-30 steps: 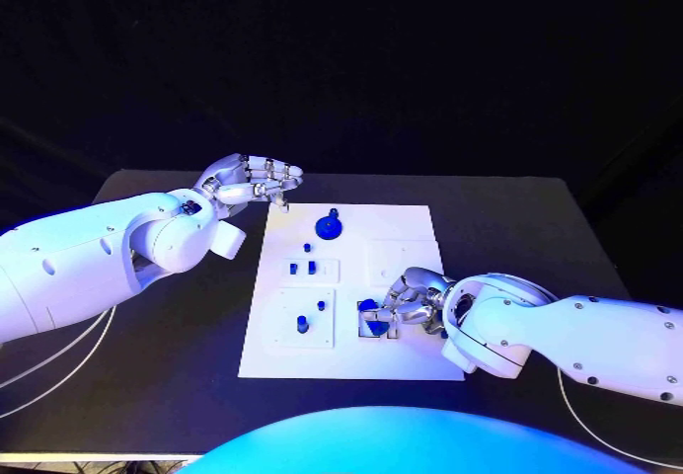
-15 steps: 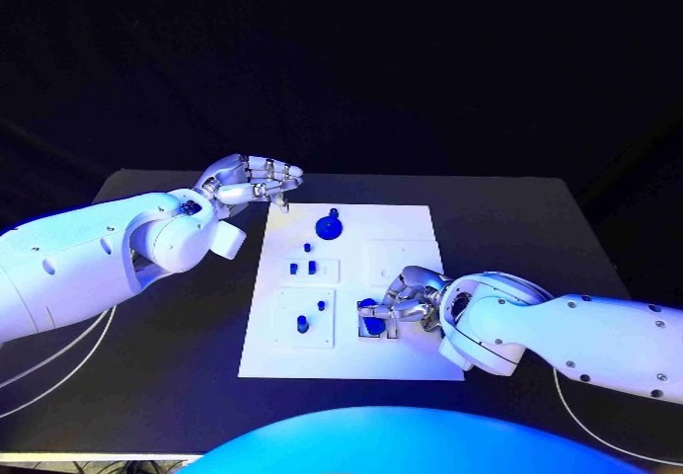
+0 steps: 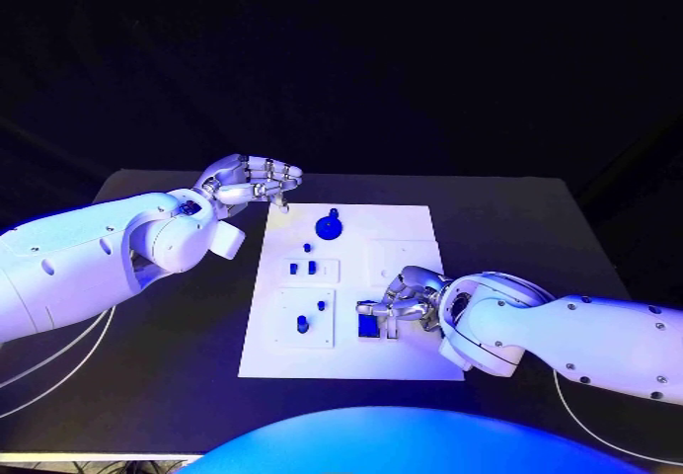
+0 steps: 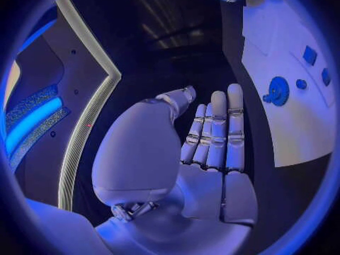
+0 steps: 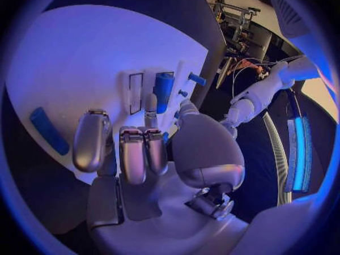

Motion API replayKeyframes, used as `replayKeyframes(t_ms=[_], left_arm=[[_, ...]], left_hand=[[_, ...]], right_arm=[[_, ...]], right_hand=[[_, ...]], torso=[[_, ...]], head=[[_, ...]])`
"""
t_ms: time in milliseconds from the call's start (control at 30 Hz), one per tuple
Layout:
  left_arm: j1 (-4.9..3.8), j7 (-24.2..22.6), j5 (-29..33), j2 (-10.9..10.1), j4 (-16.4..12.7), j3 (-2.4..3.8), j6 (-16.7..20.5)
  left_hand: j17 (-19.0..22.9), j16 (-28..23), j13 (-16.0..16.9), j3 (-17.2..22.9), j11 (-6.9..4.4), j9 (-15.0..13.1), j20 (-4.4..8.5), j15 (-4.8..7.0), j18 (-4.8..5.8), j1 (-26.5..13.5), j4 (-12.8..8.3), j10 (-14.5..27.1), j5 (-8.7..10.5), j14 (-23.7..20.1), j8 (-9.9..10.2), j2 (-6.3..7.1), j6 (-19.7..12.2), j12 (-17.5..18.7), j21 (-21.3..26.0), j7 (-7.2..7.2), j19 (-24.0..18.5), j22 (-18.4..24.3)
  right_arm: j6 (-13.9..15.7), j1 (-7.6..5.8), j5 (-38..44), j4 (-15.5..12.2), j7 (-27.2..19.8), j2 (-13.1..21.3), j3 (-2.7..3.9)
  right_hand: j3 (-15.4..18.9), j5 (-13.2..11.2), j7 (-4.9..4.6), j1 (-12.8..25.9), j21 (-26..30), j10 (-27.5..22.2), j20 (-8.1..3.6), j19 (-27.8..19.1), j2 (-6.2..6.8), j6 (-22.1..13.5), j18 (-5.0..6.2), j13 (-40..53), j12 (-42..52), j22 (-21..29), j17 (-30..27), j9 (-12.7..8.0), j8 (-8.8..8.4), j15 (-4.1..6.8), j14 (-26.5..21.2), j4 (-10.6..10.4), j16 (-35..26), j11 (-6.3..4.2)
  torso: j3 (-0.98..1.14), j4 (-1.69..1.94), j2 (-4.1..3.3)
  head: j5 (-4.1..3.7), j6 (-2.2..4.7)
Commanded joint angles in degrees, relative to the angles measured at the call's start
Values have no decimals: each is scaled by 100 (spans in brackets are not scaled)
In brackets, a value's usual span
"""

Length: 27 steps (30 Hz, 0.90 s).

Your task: Assemble the parts on the task board

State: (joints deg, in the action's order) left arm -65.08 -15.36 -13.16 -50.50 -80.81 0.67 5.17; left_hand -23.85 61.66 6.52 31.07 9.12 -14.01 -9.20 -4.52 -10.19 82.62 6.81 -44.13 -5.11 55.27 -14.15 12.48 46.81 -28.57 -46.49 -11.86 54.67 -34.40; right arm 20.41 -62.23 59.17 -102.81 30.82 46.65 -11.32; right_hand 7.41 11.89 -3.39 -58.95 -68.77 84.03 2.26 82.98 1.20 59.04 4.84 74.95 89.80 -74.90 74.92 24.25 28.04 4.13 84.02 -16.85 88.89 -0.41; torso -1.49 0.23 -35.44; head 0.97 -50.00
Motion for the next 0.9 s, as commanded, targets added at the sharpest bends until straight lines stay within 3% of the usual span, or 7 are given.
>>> replayKeyframes(t_ms=[33,167,300,433,533,700,900], left_arm=[[-4,-31,30,3,-14,4,-79],[-4,-32,30,1,-13,4,-76],[-4,-32,30,1,-14,4,-76],[-4,-39,30,0,-15,4,-72],[-4,-43,30,-2,-14,4,-68],[-4,-52,32,5,-13,4,-59],[-4,-58,38,11,-16,3,-52]], left_hand=[[6,-8,-6,7,-8,7,-30,5,-40,23,-12,51,-7,-25,-9,-18,-47,-20,17,-49,15,6],[6,-7,-7,4,-7,8,-31,4,-39,18,-7,52,-3,-25,-10,-14,-48,-23,18,-50,16,6],[6,-7,-7,4,-7,8,-31,4,-39,18,-7,52,-3,-25,-10,-14,-48,-23,18,-50,16,6],[6,-7,-7,4,-7,8,-31,4,-39,18,-7,52,-3,-25,-10,-14,-48,-23,18,-50,16,6],[6,-7,-7,4,-7,8,-31,4,-39,18,-7,52,-3,-25,-10,-14,-48,-23,18,-50,16,6],[6,-7,-7,4,-7,8,-31,4,-39,18,-7,52,-3,-25,-10,-14,-48,-23,18,-50,16,6],[7,-6,-9,1,-7,9,-31,2,-38,15,-2,55,3,-26,-13,-9,-48,-33,19,-49,16,6]], right_arm=[[-89,10,180,-79,-85,64,-3],[-149,10,198,-186,-145,174,-3],[-195,10,215,-281,-222,283,-3],[1,1,243,-385,-337,470,-2],[179,-54,261,-460,-442,636,1],[390,-259,290,-593,-623,1008,3],[267,-384,483,-605,-570,1437,-3]], right_hand=[[19,14,7,-173,32,584,-28,14,-53,-37,-65,1486,1,-534,1108,24,37,18,522,31,12,-41],[-50,24,11,-641,38,584,-33,18,-77,-59,-66,1486,0,-545,1102,42,27,24,521,78,9,-47],[-112,29,13,-966,46,584,-36,21,-19,-72,-66,1486,-1,-554,1104,45,6,25,521,97,9,-49],[-234,35,-1,-1234,74,555,-35,17,17,-106,-63,1443,-48,-554,1083,29,-46,21,517,85,2,-42],[-254,33,-13,-1291,92,548,-31,12,51,-133,-61,1433,-59,-550,1073,20,-73,14,515,80,-1,-31],[-311,31,-83,-1453,197,512,1,-22,159,-263,-46,1382,-118,-516,1008,-12,-198,-32,502,73,-20,28],[-409,31,-193,-1694,215,485,67,-29,300,-459,-48,1347,-162,-525,992,-59,-398,-113,498,81,-26,124]], torso=[[4,0,0],[4,-6,-1],[3,-5,1],[4,-7,3],[-1,-9,6],[-7,-11,8],[-10,-6,3]], head=[[2,0],[0,0],[3,0],[-9,0],[-9,0],[-59,0],[-147,0]])
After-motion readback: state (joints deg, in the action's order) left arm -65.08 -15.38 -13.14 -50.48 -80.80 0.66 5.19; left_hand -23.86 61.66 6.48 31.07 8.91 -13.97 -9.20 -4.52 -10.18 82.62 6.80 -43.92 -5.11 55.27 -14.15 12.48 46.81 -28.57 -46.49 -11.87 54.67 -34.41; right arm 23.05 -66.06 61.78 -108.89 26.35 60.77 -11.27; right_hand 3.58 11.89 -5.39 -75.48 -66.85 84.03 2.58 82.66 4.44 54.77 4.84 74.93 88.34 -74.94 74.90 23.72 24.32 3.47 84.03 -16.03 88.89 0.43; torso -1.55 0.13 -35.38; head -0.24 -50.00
